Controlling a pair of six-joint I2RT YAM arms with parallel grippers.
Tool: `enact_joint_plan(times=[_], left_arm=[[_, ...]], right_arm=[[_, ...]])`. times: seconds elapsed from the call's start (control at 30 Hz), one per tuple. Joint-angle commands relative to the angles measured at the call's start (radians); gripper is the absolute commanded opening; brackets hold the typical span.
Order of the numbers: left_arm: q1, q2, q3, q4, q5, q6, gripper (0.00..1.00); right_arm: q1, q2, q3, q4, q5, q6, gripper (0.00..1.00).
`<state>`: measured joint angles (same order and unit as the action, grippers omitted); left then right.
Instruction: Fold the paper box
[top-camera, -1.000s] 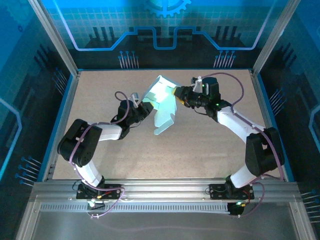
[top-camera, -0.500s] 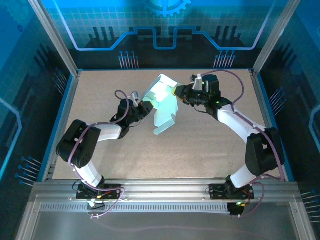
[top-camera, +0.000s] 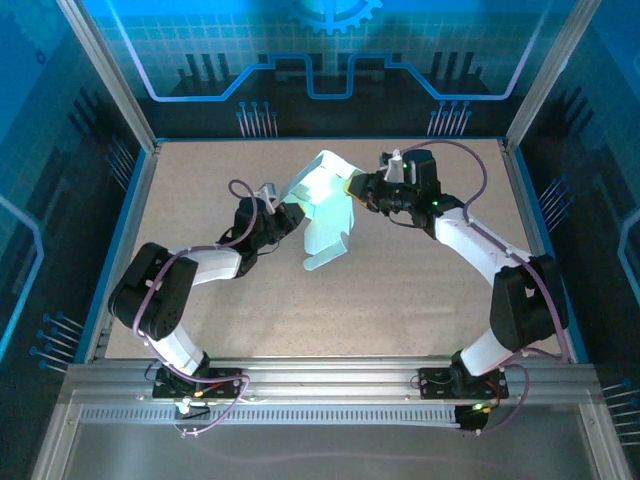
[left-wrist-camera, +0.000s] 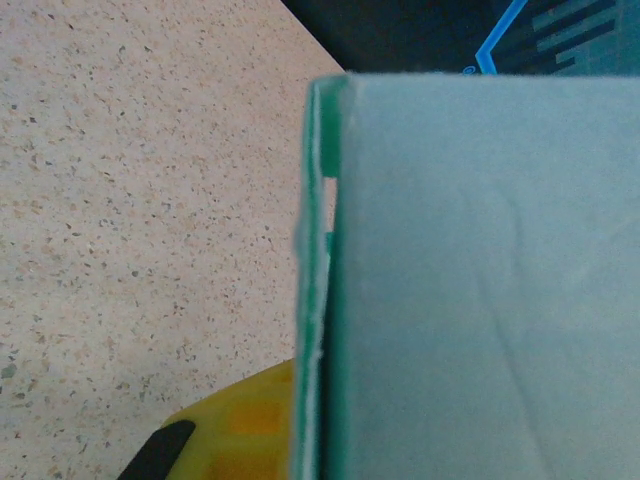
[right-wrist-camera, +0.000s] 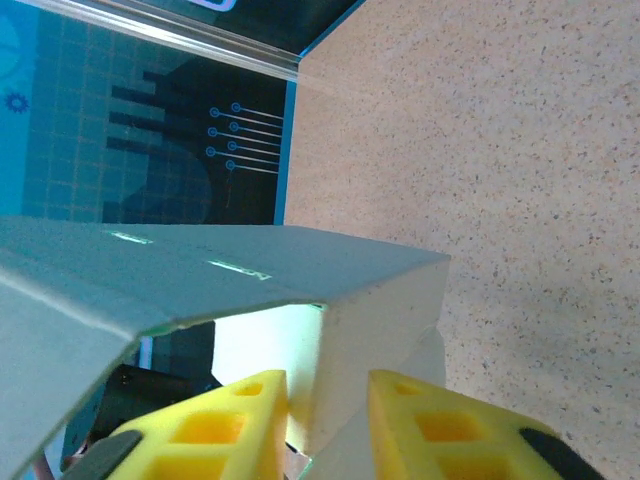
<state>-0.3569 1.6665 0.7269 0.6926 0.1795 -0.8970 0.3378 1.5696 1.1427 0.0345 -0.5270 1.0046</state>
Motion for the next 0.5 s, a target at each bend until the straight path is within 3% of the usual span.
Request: enact_joint_plan(times=[0.0,0.07,0.17,0.2,0.23,0.37,0.47], left_arm=[[0.000,-0.039,0.021,0.005,-0.014,0.025,0.00],[0.000,-0.040,0.021,0.001,-0.016,0.024,0.00],[0.001,-0.042,0.022,-0.004,-0.016,0.024,0.00],[0.000,-0.042,0.023,-0.006,-0.017,0.025,0.00],[0.000,-0.042,0.025,-0.009,-0.017,0.024,0.00],[0.001,-0.039,0.031,-0.038,-0.035,0.026,0.00],[-0.001,-0.039,0.035,-0.061,-0.063,0.032,0.00]], right_arm=[[0.011,0.002,0.026,-0.027,0.008,-0.020,0.32],[0.007,-0.015,0.023,-0.041,0.022,-0.037,0.31],[-0.001,-0.038,0.022,-0.055,0.021,-0.054,0.01],[-0.003,-0.043,0.024,-0.061,0.019,-0.059,0.01],[-0.005,-0.047,0.026,-0.067,0.018,-0.067,0.06],[-0.009,-0.082,0.032,-0.097,0.021,-0.106,0.50],[-0.017,-0.128,0.031,-0.161,0.072,-0.143,0.61]])
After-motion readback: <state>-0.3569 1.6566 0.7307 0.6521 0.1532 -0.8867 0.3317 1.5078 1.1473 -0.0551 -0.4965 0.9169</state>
